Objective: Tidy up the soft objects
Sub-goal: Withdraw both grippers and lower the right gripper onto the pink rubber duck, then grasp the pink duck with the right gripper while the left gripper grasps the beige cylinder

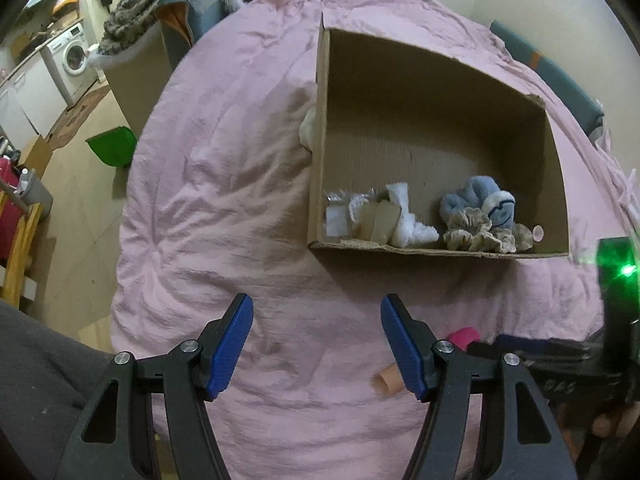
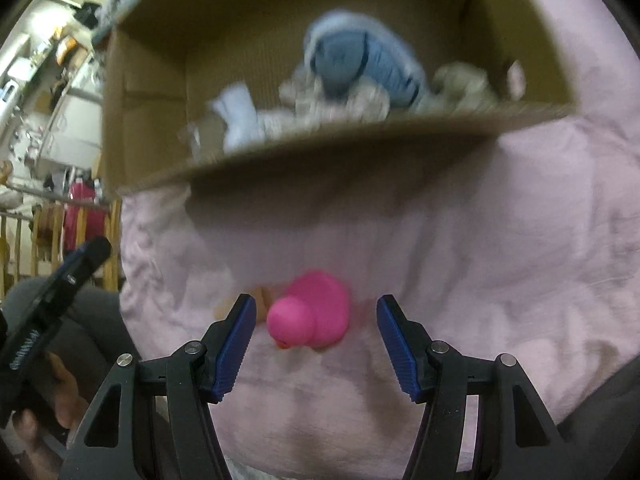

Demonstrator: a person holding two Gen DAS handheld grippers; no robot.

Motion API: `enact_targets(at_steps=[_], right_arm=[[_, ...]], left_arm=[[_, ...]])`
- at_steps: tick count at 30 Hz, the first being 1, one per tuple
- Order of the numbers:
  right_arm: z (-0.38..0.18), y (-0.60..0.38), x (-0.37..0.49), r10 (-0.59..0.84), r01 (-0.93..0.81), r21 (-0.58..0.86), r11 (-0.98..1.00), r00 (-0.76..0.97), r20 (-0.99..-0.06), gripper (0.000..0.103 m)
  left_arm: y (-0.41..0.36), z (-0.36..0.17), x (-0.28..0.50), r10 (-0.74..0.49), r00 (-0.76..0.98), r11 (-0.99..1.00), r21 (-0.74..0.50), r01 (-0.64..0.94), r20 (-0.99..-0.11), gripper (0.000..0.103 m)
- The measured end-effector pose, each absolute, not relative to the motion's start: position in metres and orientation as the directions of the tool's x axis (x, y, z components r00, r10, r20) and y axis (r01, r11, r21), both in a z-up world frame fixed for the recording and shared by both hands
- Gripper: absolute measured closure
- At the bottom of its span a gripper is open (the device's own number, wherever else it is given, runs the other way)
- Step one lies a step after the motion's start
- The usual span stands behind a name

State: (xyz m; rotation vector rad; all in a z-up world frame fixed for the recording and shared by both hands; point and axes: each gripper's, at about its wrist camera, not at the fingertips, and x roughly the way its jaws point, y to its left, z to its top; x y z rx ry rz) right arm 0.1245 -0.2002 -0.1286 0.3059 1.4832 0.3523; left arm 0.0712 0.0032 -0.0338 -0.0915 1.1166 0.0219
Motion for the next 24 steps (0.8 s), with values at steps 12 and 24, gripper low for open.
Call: enact_targets(at_steps=[12, 24], right_arm=[[-0.140, -0.182, 0.121, 0.339, -0.108, 0.334, 0.936, 0.032, -0.940, 0.055], [-0.111, -0.220, 0.126, 0.393, 0.019, 0.404, 0.915, 0.187, -0.900, 0.056]], left_arm=[[-0.014, -0.051, 0.077, -0.048, 0.376, 0.999, -0.052, -0.001, -0.925, 0.040], [-0.054, -0.073, 0.072, -0.187, 0.257, 0.971, -0.138, 0.198, -0.948, 0.049]])
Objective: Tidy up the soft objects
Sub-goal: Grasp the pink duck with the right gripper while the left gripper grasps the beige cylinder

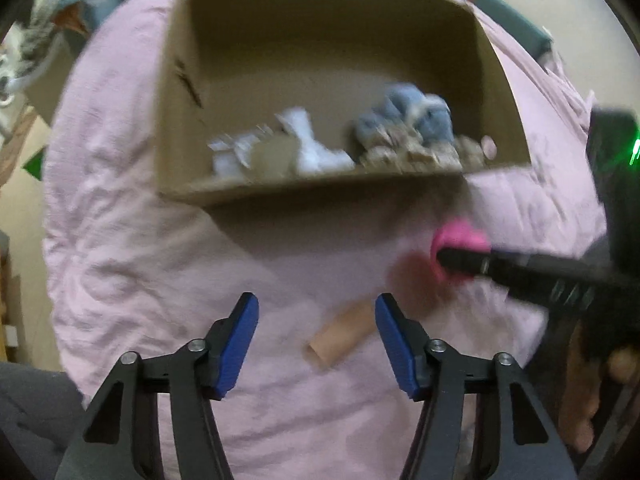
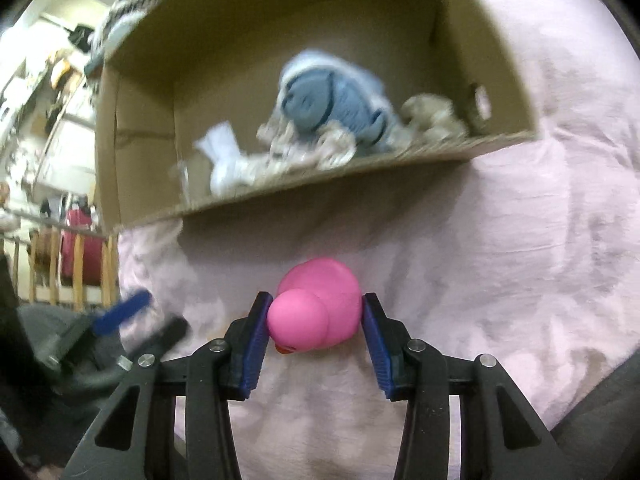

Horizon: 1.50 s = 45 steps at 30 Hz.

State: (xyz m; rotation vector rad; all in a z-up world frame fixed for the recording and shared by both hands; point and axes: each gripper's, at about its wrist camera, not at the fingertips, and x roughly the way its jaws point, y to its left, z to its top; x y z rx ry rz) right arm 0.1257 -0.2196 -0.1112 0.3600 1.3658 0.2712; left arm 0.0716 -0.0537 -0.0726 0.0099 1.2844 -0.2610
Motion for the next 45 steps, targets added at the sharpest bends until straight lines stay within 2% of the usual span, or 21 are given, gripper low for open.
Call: enact_targets(at_steps=[4, 8, 11, 16, 18, 20, 26, 34, 40, 45], right_arm=[[-0.105, -0.234, 0.124, 0.411, 0.061, 0.432, 0.900, 0.217, -0.886, 0.056], [-0.103, -0.240, 0.126, 0.417, 0.072, 0.442, 0.894, 0.222, -0.881, 0.056], [-0.105, -0.241, 0.127, 0.416, 0.073, 0.439, 0.895, 0.217, -0.883, 0.056], [-0.104, -0.240, 0.125, 0.415, 0.077, 0.440, 0.895, 0.218, -0.883, 0.056], [-0.105, -0.240, 0.125, 0.416, 0.075, 0.439, 0.895, 0.217, -0.883, 0.056], [-0.105, -0.237, 0.125, 0.414, 0.072, 0.437, 0.897, 0.215, -0.885, 0.056], [-0.105, -0.236, 0.125, 0.407, 0.060, 0.428, 0.902, 0.216, -0.888, 0.056], [-0.099, -0.231, 0.121, 0.407, 0.036, 0.426, 0.904, 0.233, -0.884, 0.056], [-0.072, -0.225, 0.115, 0.425, -0.035, 0.438, 0.898, 0.323, -0.846, 0.056], [-0.027, -0.223, 0.115, 0.473, -0.119, 0.471, 0.874, 0.430, -0.769, 0.056]], left_arm=[[-0.065, -0.089, 0.069, -0.186, 0.183, 0.958, -0.137, 0.252, -0.965, 0.056], [-0.072, -0.102, 0.072, -0.207, 0.119, 0.945, -0.167, 0.281, -0.971, 0.071], [-0.076, -0.107, 0.073, -0.164, 0.133, 0.948, -0.119, 0.295, -0.977, 0.078], [-0.084, -0.113, 0.071, -0.187, 0.094, 0.929, -0.145, 0.341, -0.978, 0.081], [-0.086, -0.116, 0.068, -0.176, 0.081, 0.926, -0.137, 0.353, -0.981, 0.094], [-0.084, -0.112, 0.068, -0.198, 0.084, 0.927, -0.159, 0.340, -0.977, 0.098], [-0.063, -0.081, 0.069, -0.286, 0.167, 0.940, -0.242, 0.238, -0.944, 0.098], [-0.029, -0.039, 0.059, -0.277, 0.349, 0.960, -0.240, 0.146, -0.895, 0.098], [-0.012, -0.011, 0.068, -0.238, 0.482, 0.970, -0.225, 0.086, -0.843, 0.098], [0.004, 0.010, 0.081, -0.232, 0.519, 0.968, -0.248, 0.039, -0.823, 0.098]])
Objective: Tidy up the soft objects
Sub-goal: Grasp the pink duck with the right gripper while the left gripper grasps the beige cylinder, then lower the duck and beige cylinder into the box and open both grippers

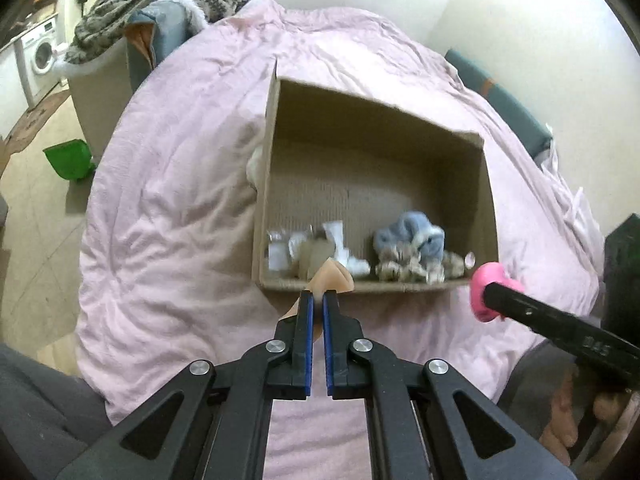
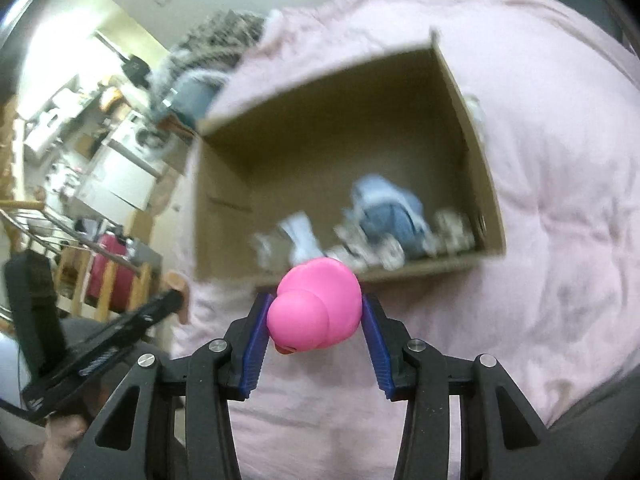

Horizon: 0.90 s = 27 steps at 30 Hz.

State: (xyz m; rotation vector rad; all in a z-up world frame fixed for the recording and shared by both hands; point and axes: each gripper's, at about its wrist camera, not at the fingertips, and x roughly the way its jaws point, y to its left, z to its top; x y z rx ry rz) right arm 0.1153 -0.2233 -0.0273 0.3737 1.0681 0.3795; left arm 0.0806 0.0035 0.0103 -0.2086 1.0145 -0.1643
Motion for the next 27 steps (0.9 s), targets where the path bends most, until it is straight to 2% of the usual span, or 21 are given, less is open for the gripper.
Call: enact_targets(at_steps=[6, 12, 19, 27], right_arm=[[-0.005, -0.219, 0.141, 0.493, -0.163, 0.479, 0.863, 0.480, -0.725, 0.056], [-0.006, -0.217, 0.160, 0.542, -0.199, 0.521, 0.830, 0.512, -0.667, 0.056], [-0.036, -0.211, 0.169, 0.502, -0.152, 0.494, 0.856, 0.471, -0.725, 0.055], [-0.053, -0.200, 0.175, 0.520, -0.152, 0.509, 0.847, 0.431, -0.738, 0.055]], left_arm=[[0.002, 0.025, 0.110, -0.264, 0.570, 0.960, -0.270, 0.076, -0.778, 0.098], [0.003, 0.019, 0.134, -0.248, 0.594, 0.963, -0.262, 0.064, -0.766, 0.098], [-0.006, -0.011, 0.138, -0.244, 0.555, 0.965, -0.256, 0.058, -0.795, 0.098], [-0.019, -0.022, 0.136, -0.234, 0.537, 0.970, -0.232, 0.073, -0.810, 0.098]])
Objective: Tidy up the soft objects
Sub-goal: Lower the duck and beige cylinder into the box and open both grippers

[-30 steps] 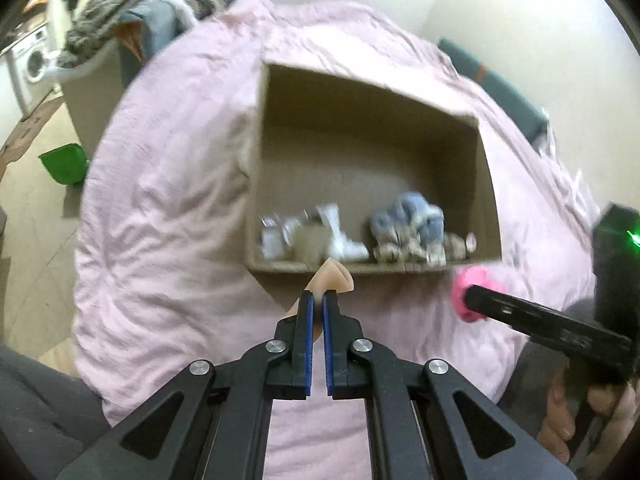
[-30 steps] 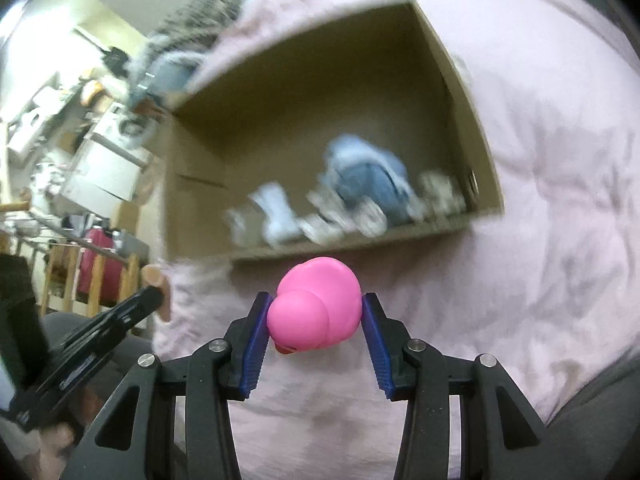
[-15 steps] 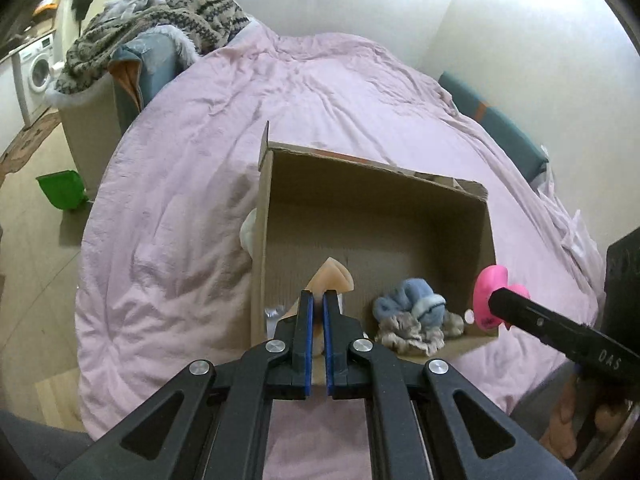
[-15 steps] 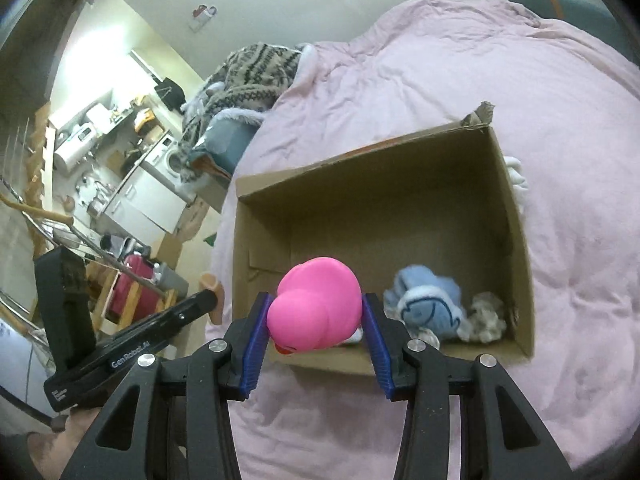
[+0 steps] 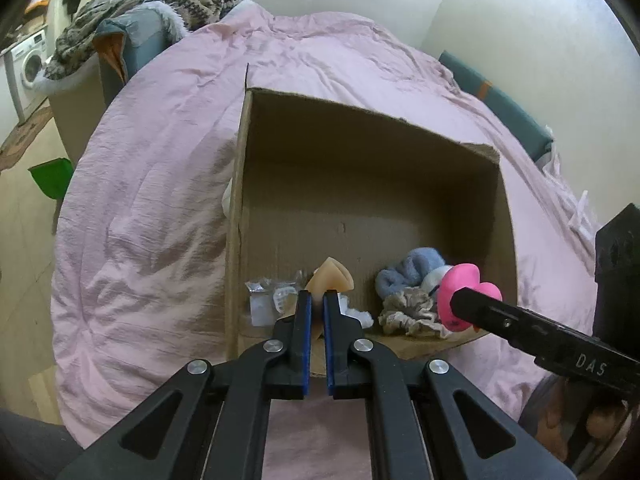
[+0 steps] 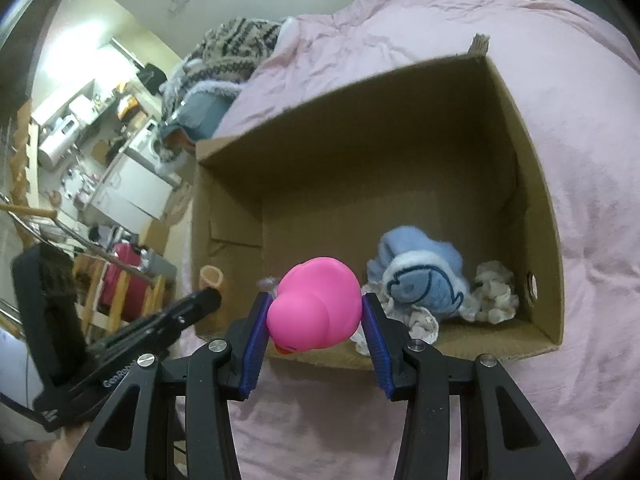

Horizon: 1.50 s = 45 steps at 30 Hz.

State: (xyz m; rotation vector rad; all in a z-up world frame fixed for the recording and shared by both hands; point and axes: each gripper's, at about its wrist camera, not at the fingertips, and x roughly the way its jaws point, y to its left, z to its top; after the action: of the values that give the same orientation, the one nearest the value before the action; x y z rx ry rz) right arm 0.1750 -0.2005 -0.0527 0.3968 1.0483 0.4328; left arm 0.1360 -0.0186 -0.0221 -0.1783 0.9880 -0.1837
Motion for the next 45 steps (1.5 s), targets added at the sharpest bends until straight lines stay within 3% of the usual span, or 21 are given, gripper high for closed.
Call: enact_targets(at_steps=[9, 20, 28, 30, 34, 37, 39, 41, 43, 45], right_arm=[[-0.060, -0.190, 0.174, 0.496, -0.165, 0.472, 0.866, 0.400, -0.771, 0.055], [-0.050, -0.193, 0.165, 0.474, -0.198, 0.435, 0.878, 0.479, -0.739, 0.055], [-0.054, -0.187, 0.169, 0.453, -0.196, 0.410, 0.891, 0.457, -0.766, 0.055], [-0.058, -0.189, 0.171, 0.457, -0.188, 0.418, 0.889, 0.433, -0.777, 0.055], [-0.059, -0.191, 0.172, 0.476, -0.169, 0.449, 0.878, 0.424, -0.771, 0.055], [-0.057, -0.190, 0.171, 0.485, -0.179, 0.455, 0.873, 0.430, -0.762, 0.048], [-0.054, -0.193, 0.170, 0.490, -0.176, 0.463, 0.869, 0.439, -0.753, 0.044], [-0.052, -0.197, 0.169, 0.498, -0.170, 0.476, 0.863, 0.451, -0.741, 0.040], [-0.048, -0.202, 0.169, 0.503, -0.162, 0.490, 0.857, 0.470, -0.725, 0.028], [-0.044, -0.207, 0.168, 0.511, -0.158, 0.503, 0.850, 0.481, -0.713, 0.028]], left_arm=[[-0.017, -0.025, 0.134, -0.228, 0.540, 0.971, -0.229, 0.066, -0.811, 0.098], [-0.018, -0.015, 0.127, -0.276, 0.577, 0.959, -0.261, 0.109, -0.769, 0.098], [-0.014, -0.020, 0.128, -0.215, 0.565, 0.973, -0.224, 0.055, -0.797, 0.096], [-0.014, -0.020, 0.129, -0.211, 0.563, 0.974, -0.222, 0.050, -0.799, 0.089], [-0.019, -0.019, 0.129, -0.198, 0.570, 0.979, -0.194, 0.069, -0.797, 0.087], [-0.022, -0.021, 0.129, -0.185, 0.553, 0.981, -0.181, 0.064, -0.813, 0.065], [-0.023, -0.019, 0.125, -0.189, 0.562, 0.980, -0.187, 0.062, -0.805, 0.045], [-0.025, -0.015, 0.122, -0.187, 0.580, 0.981, -0.179, 0.071, -0.793, 0.043], [-0.028, -0.010, 0.120, -0.179, 0.593, 0.983, -0.160, 0.085, -0.785, 0.043], [-0.030, -0.004, 0.119, -0.199, 0.600, 0.980, -0.162, 0.115, -0.775, 0.043]])
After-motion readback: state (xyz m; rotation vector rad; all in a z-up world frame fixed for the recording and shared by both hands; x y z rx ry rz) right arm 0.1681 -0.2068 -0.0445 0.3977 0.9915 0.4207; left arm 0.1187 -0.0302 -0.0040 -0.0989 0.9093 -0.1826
